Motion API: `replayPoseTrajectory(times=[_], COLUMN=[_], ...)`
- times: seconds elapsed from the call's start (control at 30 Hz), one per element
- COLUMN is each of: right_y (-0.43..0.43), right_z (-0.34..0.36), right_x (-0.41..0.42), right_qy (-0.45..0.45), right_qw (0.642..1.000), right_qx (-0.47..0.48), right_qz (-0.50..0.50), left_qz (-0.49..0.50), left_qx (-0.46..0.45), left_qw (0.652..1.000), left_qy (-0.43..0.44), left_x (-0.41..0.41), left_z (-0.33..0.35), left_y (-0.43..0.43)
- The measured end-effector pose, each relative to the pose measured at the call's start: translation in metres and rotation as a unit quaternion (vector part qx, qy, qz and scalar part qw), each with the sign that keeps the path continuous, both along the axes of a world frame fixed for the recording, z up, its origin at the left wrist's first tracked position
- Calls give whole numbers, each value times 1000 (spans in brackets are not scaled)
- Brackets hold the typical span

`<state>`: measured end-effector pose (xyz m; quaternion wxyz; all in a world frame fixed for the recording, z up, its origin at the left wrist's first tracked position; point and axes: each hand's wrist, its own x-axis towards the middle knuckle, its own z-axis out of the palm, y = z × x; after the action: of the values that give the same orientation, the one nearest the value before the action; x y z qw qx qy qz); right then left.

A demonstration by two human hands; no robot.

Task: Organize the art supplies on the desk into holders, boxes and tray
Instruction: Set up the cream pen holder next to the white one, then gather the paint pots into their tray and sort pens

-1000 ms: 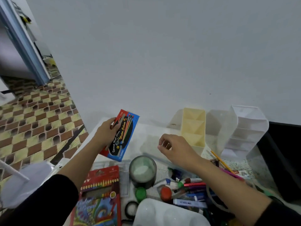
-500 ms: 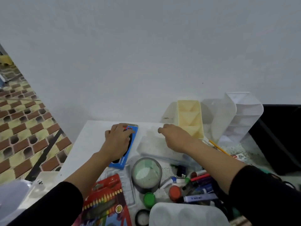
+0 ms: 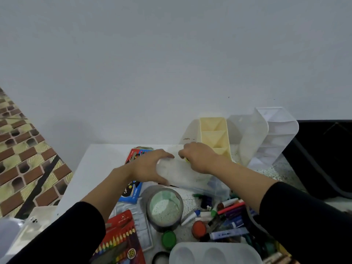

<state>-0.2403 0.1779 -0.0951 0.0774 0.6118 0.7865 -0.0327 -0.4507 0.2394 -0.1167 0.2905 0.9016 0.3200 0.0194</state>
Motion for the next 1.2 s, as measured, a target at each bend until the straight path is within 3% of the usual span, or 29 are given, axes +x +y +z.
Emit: replayPoseTrajectory(times=[0.17, 0.33, 0.5, 0.57, 0.73, 0.83, 0.97, 1.07, 1.2], right_y=[-19, -63, -105, -118, -144, -151, -165, -178, -190], right_z=[17, 40, 63, 70, 68, 62, 56, 58, 59], right_x=[14, 21, 36, 41, 49, 53, 56, 62, 71], right_qy=[278, 533, 666, 687, 688, 662, 606, 527, 402], right_qw=[950, 806, 681, 660, 681, 723, 783, 837, 899], right_qx=[127, 175, 184, 196, 181, 139, 114, 148, 158], right_qz=[-63, -190, -243, -233, -173, -141, -73, -2, 71], left_qz=[37, 108, 201, 249, 338, 364, 393, 411, 435], left_qx=[-55, -56, -45, -58, -53, -58, -120, -152, -128], left_qw=[988, 956, 931, 927, 923, 915, 886, 869, 866], left_qy=[-136, -266, -302, -276, -178, -165, -214, -227, -211], left_x=[-16, -9, 3, 6, 9, 10, 3, -5, -10], left_z=[40, 72, 88, 89, 83, 80, 65, 55, 51], left_y=[-7, -40, -69, -76, -101, -120, -146, -169, -195])
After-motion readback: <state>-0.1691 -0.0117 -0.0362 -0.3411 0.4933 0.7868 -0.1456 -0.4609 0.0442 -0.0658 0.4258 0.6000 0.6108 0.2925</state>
